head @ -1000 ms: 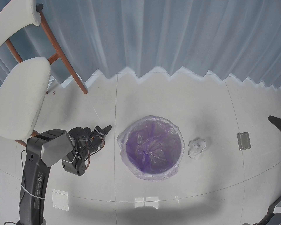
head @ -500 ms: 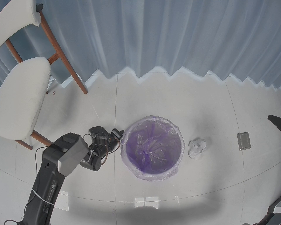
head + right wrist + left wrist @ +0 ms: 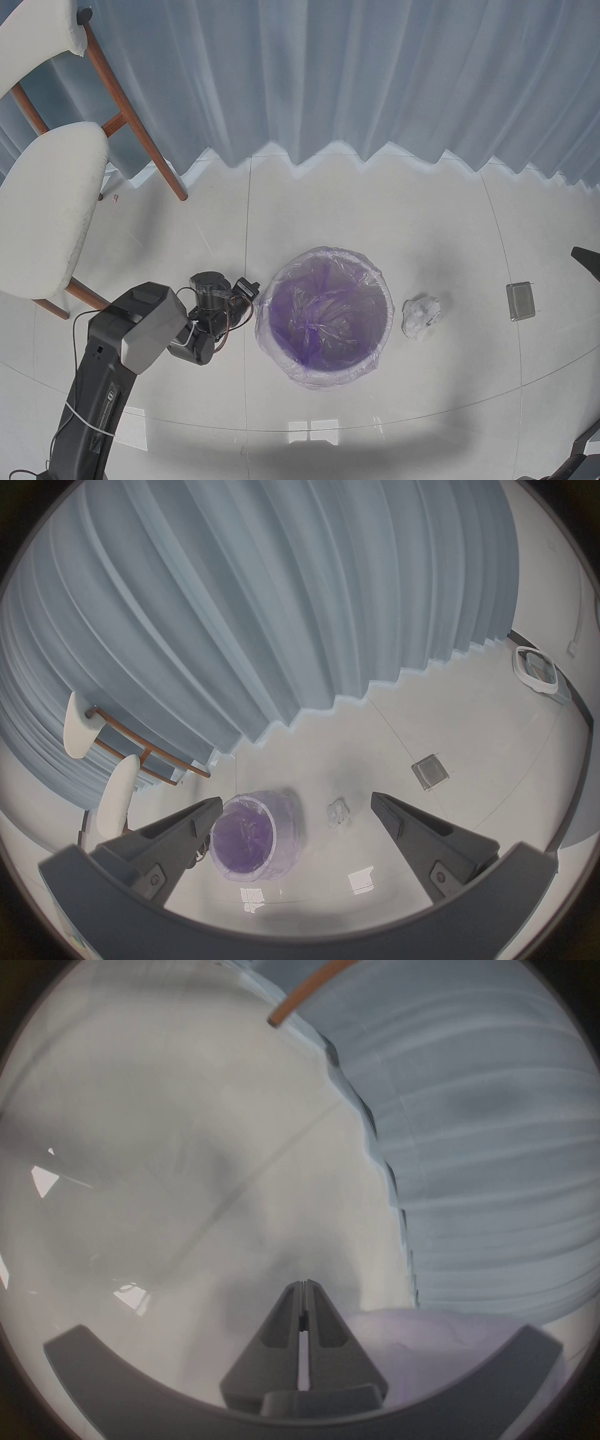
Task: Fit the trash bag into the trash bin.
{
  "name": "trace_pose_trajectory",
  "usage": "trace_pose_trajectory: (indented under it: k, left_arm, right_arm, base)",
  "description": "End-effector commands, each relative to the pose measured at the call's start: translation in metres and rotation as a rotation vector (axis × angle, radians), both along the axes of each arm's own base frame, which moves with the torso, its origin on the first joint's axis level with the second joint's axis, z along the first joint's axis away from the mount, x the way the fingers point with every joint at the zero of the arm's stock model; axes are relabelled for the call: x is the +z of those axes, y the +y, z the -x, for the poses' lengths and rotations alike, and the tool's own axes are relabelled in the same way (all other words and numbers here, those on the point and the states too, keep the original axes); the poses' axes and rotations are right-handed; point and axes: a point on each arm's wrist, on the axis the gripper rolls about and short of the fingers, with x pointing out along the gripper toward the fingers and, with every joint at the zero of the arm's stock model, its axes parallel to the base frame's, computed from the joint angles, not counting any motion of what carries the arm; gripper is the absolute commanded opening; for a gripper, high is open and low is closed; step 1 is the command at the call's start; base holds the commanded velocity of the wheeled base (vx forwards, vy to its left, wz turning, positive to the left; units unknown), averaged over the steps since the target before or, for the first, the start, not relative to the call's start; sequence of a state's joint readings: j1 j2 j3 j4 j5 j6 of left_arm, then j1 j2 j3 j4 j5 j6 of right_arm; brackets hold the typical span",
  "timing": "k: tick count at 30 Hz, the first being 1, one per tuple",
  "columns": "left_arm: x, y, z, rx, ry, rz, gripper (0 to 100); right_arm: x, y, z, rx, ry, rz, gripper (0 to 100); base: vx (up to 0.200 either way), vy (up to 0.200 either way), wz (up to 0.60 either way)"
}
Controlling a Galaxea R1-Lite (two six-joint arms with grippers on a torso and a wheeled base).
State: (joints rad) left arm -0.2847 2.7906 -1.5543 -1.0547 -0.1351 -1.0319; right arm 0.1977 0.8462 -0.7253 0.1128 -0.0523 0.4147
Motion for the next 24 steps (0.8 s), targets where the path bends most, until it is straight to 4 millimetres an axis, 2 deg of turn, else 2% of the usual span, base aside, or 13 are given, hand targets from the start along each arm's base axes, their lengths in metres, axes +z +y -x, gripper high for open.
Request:
trace_pose_trajectory:
  k: [1, 5, 9, 10, 12, 14, 15, 16, 19, 20, 22, 23, 24]
  left_arm:
    - [0.052, 0.035, 0.012, 0.069, -0.03, 0.009, 0]
    - [0.108, 0.059, 0.053, 0.095, -0.084, 0.022, 0]
    - [0.156, 0.066, 0.113, 0.067, -0.113, 0.031, 0]
    - [0.175, 0.067, 0.14, 0.041, -0.139, 0.039, 0]
    - [0.195, 0.069, 0.175, 0.016, -0.175, 0.049, 0]
    - [0.209, 0.074, 0.205, 0.01, -0.219, 0.036, 0]
    - [0.211, 0.075, 0.209, 0.009, -0.226, 0.032, 0]
    - [0.221, 0.082, 0.234, 0.017, -0.277, -0.012, 0]
    - [0.234, 0.092, 0.266, 0.041, -0.347, -0.074, 0]
    - [0.238, 0.097, 0.287, 0.052, -0.382, -0.111, 0]
    - [0.239, 0.098, 0.298, 0.049, -0.402, -0.134, 0]
    - [0.24, 0.102, 0.319, 0.05, -0.452, -0.196, 0]
    - [0.24, 0.103, 0.321, 0.051, -0.459, -0.2, 0]
  right_arm:
    - [-0.004, 0.0, 0.0, 0.001, 0.013, 0.003, 100]
    - [-0.012, 0.0, -0.001, -0.001, 0.041, 0.011, 100]
    - [-0.02, 0.0, -0.002, -0.003, 0.075, 0.015, 100]
    - [-0.025, 0.0, -0.003, -0.006, 0.095, 0.017, 100]
    - [-0.03, 0.001, -0.004, -0.005, 0.116, 0.019, 100]
    - [-0.035, 0.001, -0.008, -0.003, 0.143, 0.032, 100]
    - [-0.036, 0.001, -0.009, -0.003, 0.148, 0.033, 100]
    - [-0.038, 0.002, -0.011, 0.001, 0.161, 0.048, 100]
    - [-0.041, 0.003, -0.016, 0.013, 0.18, 0.083, 100]
    - [-0.042, 0.004, -0.02, 0.012, 0.196, 0.086, 100]
    - [-0.043, 0.004, -0.021, 0.011, 0.204, 0.086, 100]
    - [-0.047, 0.004, -0.024, 0.011, 0.228, 0.089, 100]
    - [-0.048, 0.004, -0.024, 0.012, 0.23, 0.089, 100]
  base:
    - [0.0, 0.0, 0.0]
    - [0.0, 0.0, 0.0]
    - [0.0, 0.0, 0.0]
    - [0.0, 0.0, 0.0]
    - [0.0, 0.0, 0.0]
    - [0.0, 0.0, 0.0]
    - [0.0, 0.0, 0.0]
    - [0.0, 0.0, 0.0]
    - [0.0, 0.0, 0.0]
    - [0.0, 0.0, 0.0]
    - [0.0, 0.0, 0.0]
    - [0.0, 0.0, 0.0]
    - [0.0, 0.0, 0.0]
